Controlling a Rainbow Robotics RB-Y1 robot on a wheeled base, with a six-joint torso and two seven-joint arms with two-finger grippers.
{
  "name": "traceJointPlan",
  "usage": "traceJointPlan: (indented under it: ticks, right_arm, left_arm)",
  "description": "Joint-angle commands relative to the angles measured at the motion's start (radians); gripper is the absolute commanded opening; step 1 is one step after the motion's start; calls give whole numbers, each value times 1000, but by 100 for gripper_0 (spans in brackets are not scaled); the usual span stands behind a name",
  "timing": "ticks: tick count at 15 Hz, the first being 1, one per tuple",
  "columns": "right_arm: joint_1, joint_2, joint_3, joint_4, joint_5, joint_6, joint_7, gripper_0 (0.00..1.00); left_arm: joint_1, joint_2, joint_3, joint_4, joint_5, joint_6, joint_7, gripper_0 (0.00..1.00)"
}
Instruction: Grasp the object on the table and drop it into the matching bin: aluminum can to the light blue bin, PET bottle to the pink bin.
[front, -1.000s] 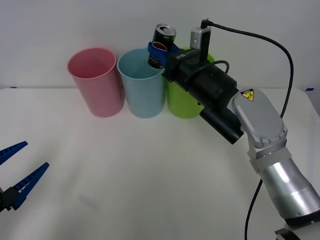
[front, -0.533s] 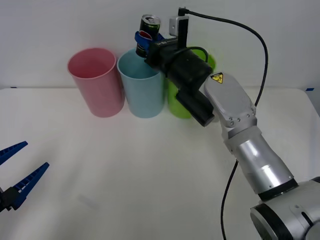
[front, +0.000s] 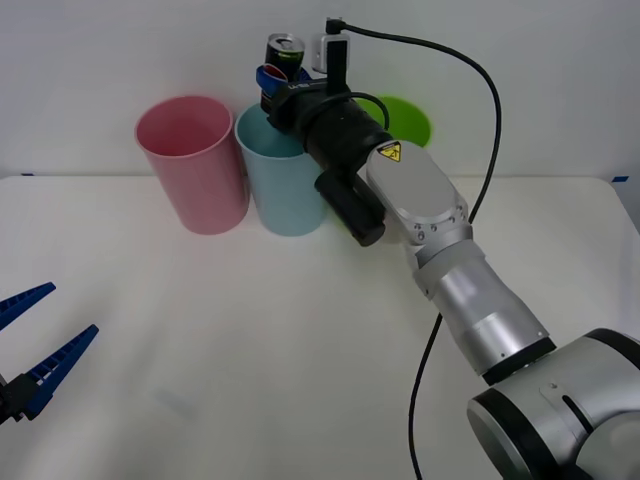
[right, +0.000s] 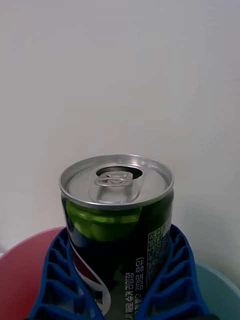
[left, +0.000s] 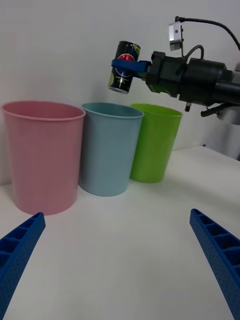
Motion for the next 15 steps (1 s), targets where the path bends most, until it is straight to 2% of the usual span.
traceJointPlan:
  ticks: [1,3,4,5,6,7,15]
  right_arm:
    - [-2,1,3,1,2,1,5,0]
    - [0,1,3,1,3,1,9,0]
    - [0,1,3,1,3,0,11,9]
    - [0,1,3,1,3,1,11,33]
    - [0,1,3,1,3,0,11,85]
    - [5,1,3,1,3,0,11,100]
    - [12,-9,4,-8,2,-14,14,100]
  left_arm:
    - [0,0,0,0,0,0,0,100]
    - [0,0,0,0,0,0,0,100]
    - [0,0,0,0,0,0,0,100]
    - [0,0,0,0,0,0,0,100]
    - [0,0,0,0,0,0,0,100]
    - [0,0,0,0,0,0,0,100]
    - [0,0,0,0,0,0,0,100]
